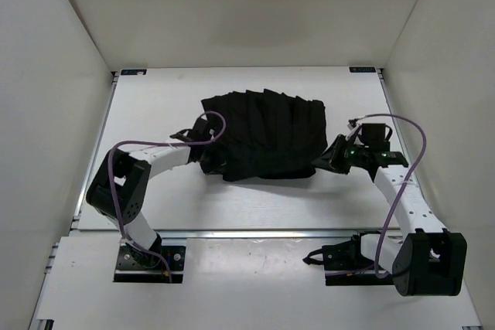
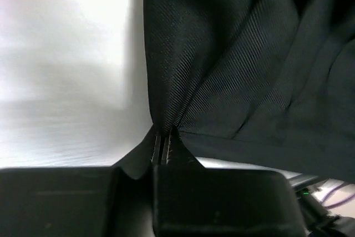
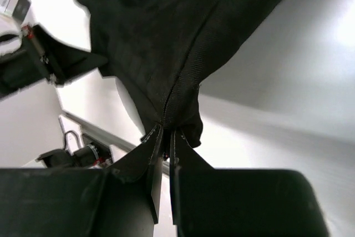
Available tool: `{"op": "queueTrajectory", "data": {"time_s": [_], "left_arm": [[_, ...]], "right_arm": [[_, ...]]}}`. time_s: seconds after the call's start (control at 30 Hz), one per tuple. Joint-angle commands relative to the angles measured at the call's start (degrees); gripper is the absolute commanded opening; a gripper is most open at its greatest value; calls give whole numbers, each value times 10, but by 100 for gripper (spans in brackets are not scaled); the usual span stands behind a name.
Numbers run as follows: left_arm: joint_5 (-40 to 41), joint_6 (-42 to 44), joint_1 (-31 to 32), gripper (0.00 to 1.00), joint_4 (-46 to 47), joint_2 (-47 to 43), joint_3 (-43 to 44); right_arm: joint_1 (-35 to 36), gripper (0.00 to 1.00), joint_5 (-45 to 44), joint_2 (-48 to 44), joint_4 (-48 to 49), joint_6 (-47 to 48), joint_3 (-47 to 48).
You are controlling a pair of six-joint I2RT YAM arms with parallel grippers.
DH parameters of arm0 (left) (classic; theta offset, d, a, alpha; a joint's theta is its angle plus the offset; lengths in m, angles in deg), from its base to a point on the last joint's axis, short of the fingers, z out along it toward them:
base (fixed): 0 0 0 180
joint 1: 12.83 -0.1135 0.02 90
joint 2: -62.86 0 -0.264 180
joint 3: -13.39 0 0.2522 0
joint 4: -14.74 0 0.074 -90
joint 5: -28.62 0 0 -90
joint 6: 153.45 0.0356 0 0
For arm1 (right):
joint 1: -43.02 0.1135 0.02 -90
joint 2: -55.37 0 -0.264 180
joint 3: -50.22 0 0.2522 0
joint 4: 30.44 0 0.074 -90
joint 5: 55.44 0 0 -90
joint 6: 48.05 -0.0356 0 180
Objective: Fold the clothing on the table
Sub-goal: Fold the skirt
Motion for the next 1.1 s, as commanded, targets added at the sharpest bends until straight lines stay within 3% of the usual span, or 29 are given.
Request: {"op": "queueTrajectory", "data": {"time_s": [0.0,0.13,0.2,0.27,0.33,0.5,0.77,0.87,1.07], "left_arm": [[6,89,-69,0,-84,-53,77],[0,166,-109,1,-204,-76,179],[-1,179,-122,31,-236,-86,202],[2,188,-127,36,-250,-115,190],[-4,189,-135,52,-247,-130,160],[-16,179,-115,56,-198,-134,62],[18,60,-11,59,-46,-107,-28],[40,24,6,62,17,-88,-43],[49,15,36,60,30,-10,-34]], "right_arm": [[-20,0,12,4,-25,58,72],[-6,0,-9,5,-74,94,127],[-4,0,-9,-4,-84,96,117],[-6,0,-10,-18,-97,95,87],[-6,0,-16,-27,-107,101,57],[3,0,-27,-50,-101,99,-34],[19,0,-25,-42,-76,89,-67],[19,0,-25,-42,-74,87,-71],[11,0,-22,-43,-76,96,-69]]}}
